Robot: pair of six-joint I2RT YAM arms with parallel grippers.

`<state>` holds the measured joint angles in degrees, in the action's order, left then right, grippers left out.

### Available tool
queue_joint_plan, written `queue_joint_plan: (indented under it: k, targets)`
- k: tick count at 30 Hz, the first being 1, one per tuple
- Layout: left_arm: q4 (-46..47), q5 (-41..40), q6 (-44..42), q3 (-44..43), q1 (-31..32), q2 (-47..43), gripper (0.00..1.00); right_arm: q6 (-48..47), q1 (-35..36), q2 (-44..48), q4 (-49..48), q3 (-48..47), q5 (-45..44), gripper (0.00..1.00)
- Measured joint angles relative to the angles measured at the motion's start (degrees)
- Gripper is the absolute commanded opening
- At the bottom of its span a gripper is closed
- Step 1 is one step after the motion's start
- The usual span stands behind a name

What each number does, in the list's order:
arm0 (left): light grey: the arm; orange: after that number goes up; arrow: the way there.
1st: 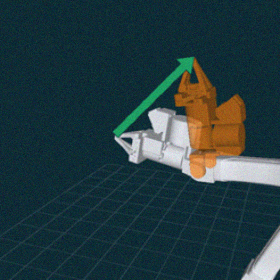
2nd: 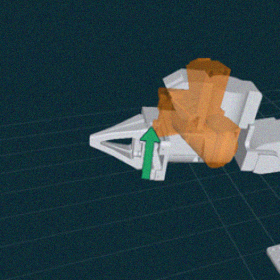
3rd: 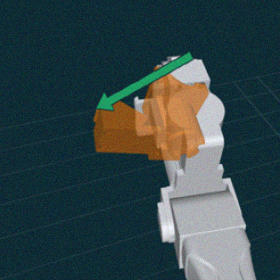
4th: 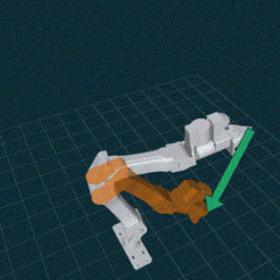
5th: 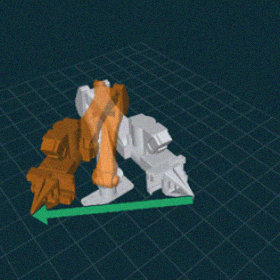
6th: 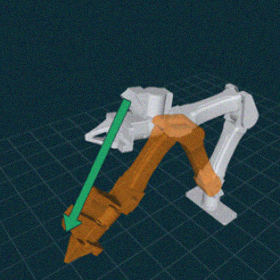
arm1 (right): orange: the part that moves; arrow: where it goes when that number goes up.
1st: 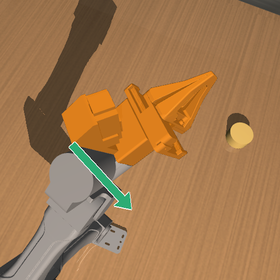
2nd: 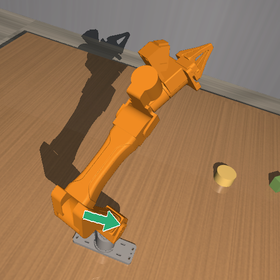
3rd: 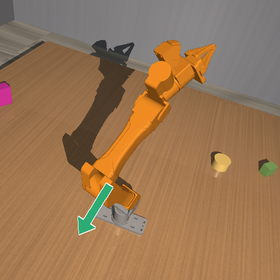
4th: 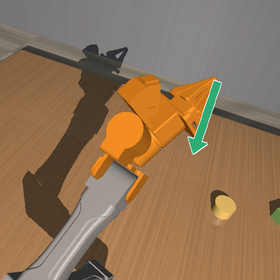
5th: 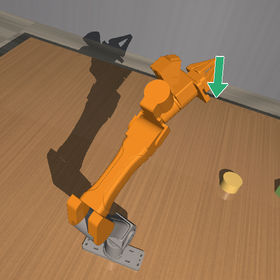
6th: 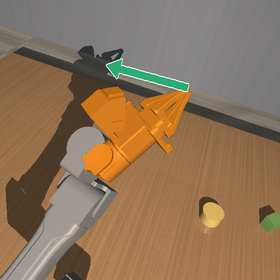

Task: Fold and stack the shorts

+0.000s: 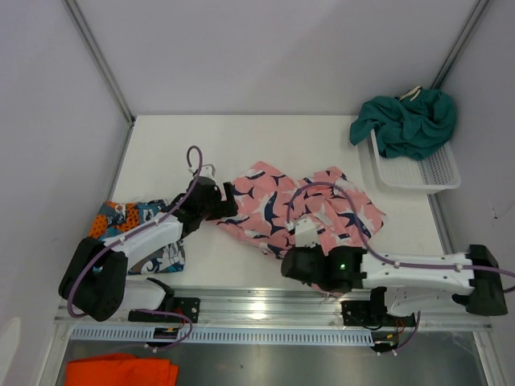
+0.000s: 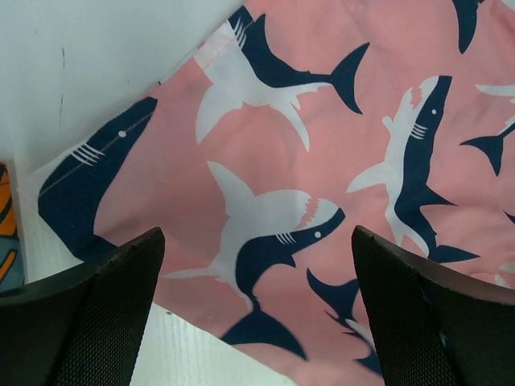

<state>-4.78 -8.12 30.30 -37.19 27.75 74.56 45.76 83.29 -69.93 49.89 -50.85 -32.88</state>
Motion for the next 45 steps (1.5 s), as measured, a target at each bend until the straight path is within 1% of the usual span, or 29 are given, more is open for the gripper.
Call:
queue_joint_plan:
  k: [1,3,6,12,19,27,29,32,34,35,39,45]
  targets:
    - [-0.6,1.0,0.5,-0.1,-0.4,-0.1,0.99,0.9,-1.9,3.7,0.1,0.8,0.5,0.0]
    - [-1.8,2.2,1.5,-0.1,-1.0,-0.8,0.99,2.1,-4.3,8.1,1.0,1.9,1.5,0.0]
    - [-4.0,3.8,3.2,-0.1,-1.9,-3.7,0.99,3.7,-7.4,11.3,2.6,3.8,2.6,0.0]
    - [-7.0,5.7,6.2,-0.1,-3.9,-11.3,0.99,5.0,-9.3,10.6,4.2,5.1,4.4,0.0]
    - [-13.0,7.9,10.2,0.3,-7.3,-14.7,0.99,4.9,-12.2,9.1,3.9,5.2,6.0,0.0]
    - [-13.6,12.8,17.6,9.2,-10.2,-22.2,0.98,3.5,-15.4,10.2,2.9,5.7,7.4,0.0]
    - [-13.4,13.5,19.3,11.6,-10.7,-22.9,0.95,3.3,-15.7,10.5,2.6,5.7,7.6,0.0]
    - [-12.9,14.5,21.6,14.7,-11.3,-23.1,0.9,3.1,-15.8,10.6,2.3,5.8,8.0,0.0]
    - [-12.1,14.8,22.9,16.4,-11.8,-23.1,0.84,3.0,-16.0,10.7,2.1,5.9,8.1,0.0]
    - [-11.6,14.8,23.6,17.1,-12.0,-23.1,0.83,2.8,-16.1,10.7,2.1,5.9,8.2,0.0]
    - [-9.6,14.8,25.5,18.7,-13.1,-22.6,0.8,2.2,-16.4,10.7,2.0,5.9,8.5,0.0]
    - [-4.1,14.8,28.2,19.1,-14.3,-19.2,0.67,1.9,-16.7,10.8,1.6,5.9,8.9,0.0]
